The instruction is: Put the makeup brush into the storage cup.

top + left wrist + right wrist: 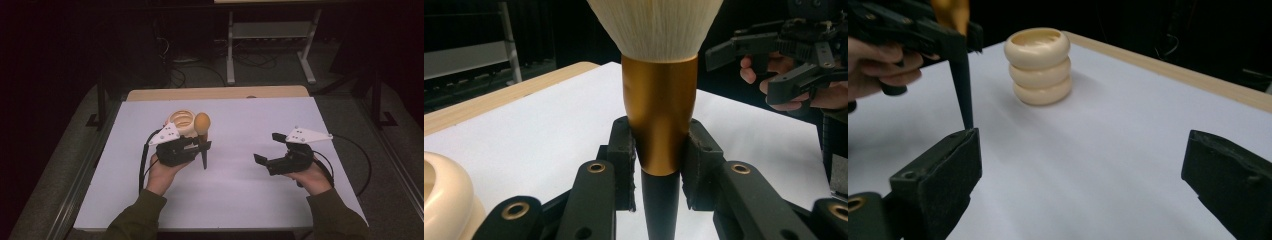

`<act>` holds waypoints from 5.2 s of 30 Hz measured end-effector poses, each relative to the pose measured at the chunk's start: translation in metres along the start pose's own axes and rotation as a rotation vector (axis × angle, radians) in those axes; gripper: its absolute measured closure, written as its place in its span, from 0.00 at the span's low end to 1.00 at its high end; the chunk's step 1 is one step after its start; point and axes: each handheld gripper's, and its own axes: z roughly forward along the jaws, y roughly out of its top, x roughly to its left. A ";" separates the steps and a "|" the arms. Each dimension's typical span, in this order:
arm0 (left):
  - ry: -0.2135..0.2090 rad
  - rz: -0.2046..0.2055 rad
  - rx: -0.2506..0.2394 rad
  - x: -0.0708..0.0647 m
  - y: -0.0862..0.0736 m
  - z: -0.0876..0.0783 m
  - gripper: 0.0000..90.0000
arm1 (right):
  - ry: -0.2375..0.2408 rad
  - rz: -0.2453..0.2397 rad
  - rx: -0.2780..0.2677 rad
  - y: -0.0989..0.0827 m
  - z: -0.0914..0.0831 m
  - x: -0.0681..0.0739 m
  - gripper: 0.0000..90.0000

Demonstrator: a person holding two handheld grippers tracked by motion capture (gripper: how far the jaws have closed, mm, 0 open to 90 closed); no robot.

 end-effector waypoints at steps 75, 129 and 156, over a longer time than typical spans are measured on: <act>0.135 0.042 -0.063 0.067 0.062 -0.017 0.78 | -0.141 0.069 -0.011 -0.074 -0.063 -0.019 0.01; 0.275 0.003 -0.003 0.127 0.032 -0.004 0.78 | -0.138 0.081 -0.011 -0.075 -0.063 -0.022 0.01; 0.290 0.001 0.017 0.129 0.015 0.002 0.30 | -0.138 0.078 -0.011 -0.075 -0.063 -0.021 0.01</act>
